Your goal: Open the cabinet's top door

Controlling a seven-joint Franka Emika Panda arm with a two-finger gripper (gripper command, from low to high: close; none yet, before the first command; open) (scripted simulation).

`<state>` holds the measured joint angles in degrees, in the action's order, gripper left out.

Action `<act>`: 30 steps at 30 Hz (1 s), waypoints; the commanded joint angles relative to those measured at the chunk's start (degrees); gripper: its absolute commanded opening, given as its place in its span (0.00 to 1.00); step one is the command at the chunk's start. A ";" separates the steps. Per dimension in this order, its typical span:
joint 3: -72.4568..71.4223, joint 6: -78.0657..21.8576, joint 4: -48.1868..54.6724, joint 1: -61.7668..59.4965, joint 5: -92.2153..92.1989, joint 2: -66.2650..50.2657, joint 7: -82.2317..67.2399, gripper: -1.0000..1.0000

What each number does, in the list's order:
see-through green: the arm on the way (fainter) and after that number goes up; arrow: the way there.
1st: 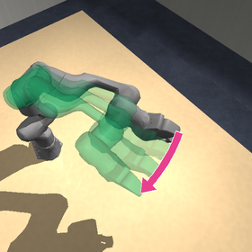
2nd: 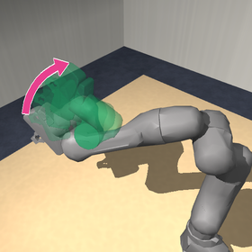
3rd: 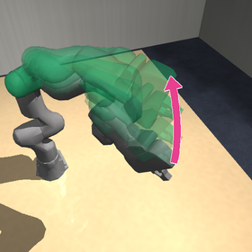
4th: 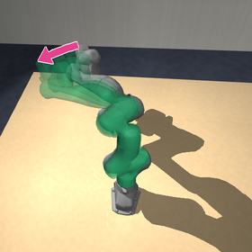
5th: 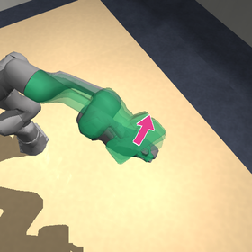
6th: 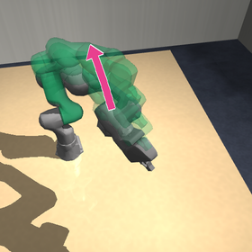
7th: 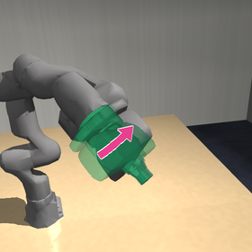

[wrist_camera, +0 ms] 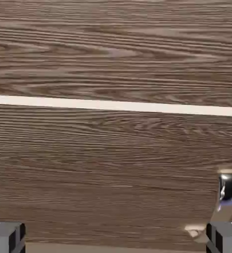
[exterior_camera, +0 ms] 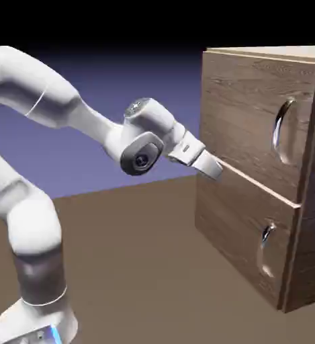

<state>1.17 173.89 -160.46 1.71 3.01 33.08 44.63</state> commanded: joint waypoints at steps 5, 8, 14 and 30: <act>4.86 -0.49 2.26 4.22 12.46 1.76 9.03 1.00; 7.77 -0.79 3.61 6.75 19.94 2.81 14.44 1.00; 13.60 -1.38 6.32 11.82 34.89 4.92 25.27 1.00; 29.14 -2.95 13.55 25.33 74.76 10.54 54.15 1.00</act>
<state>30.31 170.94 -146.91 27.03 77.76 43.62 98.78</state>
